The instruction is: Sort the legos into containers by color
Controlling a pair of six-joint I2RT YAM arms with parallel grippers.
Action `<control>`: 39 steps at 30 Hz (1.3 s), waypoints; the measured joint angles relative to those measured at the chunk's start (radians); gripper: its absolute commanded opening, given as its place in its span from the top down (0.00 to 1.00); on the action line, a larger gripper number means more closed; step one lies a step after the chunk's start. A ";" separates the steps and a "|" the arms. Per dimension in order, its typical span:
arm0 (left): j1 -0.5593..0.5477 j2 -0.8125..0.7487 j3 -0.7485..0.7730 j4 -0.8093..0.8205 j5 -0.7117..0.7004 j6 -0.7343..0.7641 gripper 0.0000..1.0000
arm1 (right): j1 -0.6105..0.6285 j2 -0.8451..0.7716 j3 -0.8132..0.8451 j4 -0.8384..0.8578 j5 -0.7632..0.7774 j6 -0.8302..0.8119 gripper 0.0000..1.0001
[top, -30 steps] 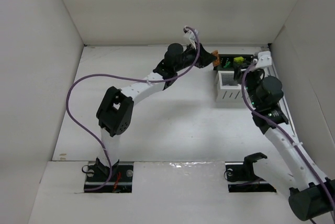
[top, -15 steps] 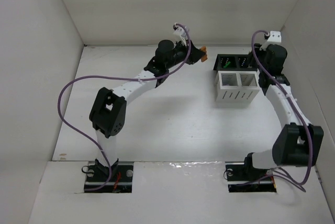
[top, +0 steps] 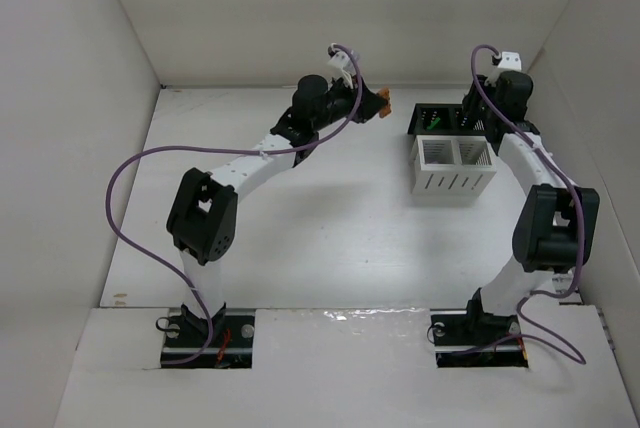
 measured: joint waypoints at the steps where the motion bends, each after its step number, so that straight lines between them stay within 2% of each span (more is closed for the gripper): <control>1: 0.000 0.000 0.000 -0.001 0.001 0.002 1.00 | 0.000 0.008 0.002 0.000 0.001 0.001 0.98; 5: 0.000 0.000 0.000 -0.004 0.006 0.011 1.00 | -0.002 0.032 0.003 0.000 0.004 0.002 0.84; 9: 0.000 0.000 0.000 -0.004 0.018 0.016 1.00 | -0.007 0.037 0.003 0.000 0.003 0.002 0.51; 11: 0.000 0.000 0.000 -0.004 0.031 0.018 1.00 | -0.008 0.037 0.003 0.000 0.003 0.002 0.40; 12: 0.000 0.000 0.002 -0.005 0.037 0.019 1.00 | -0.008 0.037 0.003 0.000 0.003 0.004 0.29; 15: 0.000 0.006 0.020 -0.011 0.052 0.021 1.00 | -0.008 0.037 0.005 0.001 0.001 0.003 0.19; 20: -0.005 0.039 0.074 -0.008 0.075 0.020 1.00 | -0.008 0.025 0.005 -0.001 -0.002 0.003 0.18; 23: -0.019 0.084 0.113 0.022 0.101 0.008 1.00 | -0.008 -0.037 -0.006 -0.007 -0.030 0.017 0.17; 33: -0.106 0.291 0.245 0.129 0.171 -0.101 1.00 | 0.010 -0.599 -0.045 0.043 -0.176 0.210 0.16; 39: -0.173 0.396 0.361 0.158 0.203 -0.127 1.00 | 0.021 -0.758 -0.082 0.044 -0.214 0.266 0.16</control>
